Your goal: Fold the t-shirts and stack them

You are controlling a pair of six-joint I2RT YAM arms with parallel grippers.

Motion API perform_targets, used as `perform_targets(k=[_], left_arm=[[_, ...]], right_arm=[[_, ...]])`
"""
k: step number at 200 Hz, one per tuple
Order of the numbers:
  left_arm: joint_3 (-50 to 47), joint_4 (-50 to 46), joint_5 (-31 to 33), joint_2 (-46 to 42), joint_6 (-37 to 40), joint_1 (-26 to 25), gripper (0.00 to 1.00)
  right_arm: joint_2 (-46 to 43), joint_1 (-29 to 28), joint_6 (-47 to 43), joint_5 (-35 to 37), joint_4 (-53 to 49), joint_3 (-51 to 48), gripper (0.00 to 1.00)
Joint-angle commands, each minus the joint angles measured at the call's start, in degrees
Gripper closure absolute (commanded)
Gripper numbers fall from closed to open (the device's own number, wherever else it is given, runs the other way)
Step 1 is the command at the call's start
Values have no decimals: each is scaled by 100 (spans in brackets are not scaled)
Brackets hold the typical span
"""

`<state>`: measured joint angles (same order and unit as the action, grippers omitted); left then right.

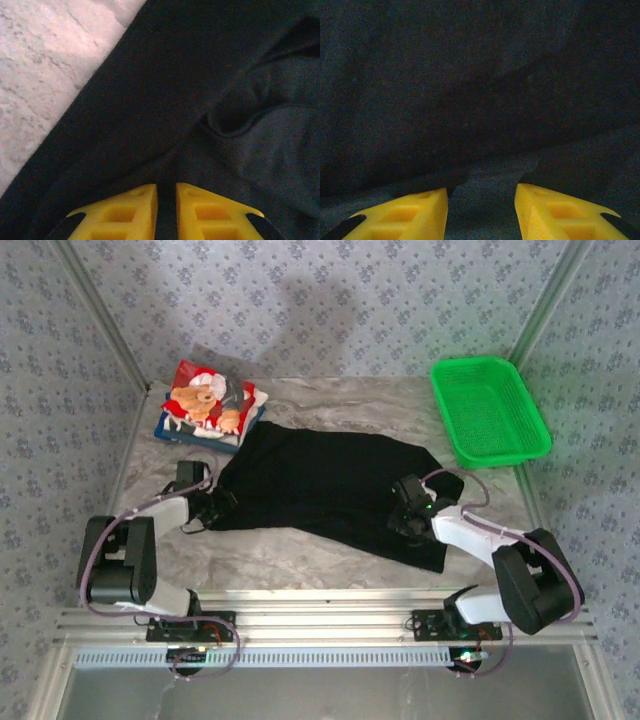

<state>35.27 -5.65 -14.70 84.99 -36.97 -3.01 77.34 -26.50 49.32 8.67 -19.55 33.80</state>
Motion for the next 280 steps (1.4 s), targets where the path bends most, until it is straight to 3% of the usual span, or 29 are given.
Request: perform_targets(k=[1, 45, 89, 149, 217, 248, 280], left_arm=[[164, 153, 464, 321, -118, 20, 82], [243, -69, 384, 567, -214, 337, 82], [290, -1083, 319, 306, -399, 128, 81], [-409, -1928, 620, -1219, -945, -209, 72], [-785, -2474, 555, -1936, -1661, -729, 66], [-313, -3177, 596, -2875, -1699, -789, 54], [456, -3556, 705, -3333, -1621, -789, 37]], right_arm=[[267, -72, 206, 437, -597, 58, 57], [1292, -444, 148, 743, -2473, 1189, 56], [1730, -710, 354, -70, -3735, 1566, 54], [1502, 310, -336, 272, -4853, 1760, 52], [2097, 1508, -1261, 576, -4982, 2823, 49], [1630, 1901, -1183, 209, -4893, 3020, 49], [1157, 2220, -876, -882, -4368, 2527, 47]])
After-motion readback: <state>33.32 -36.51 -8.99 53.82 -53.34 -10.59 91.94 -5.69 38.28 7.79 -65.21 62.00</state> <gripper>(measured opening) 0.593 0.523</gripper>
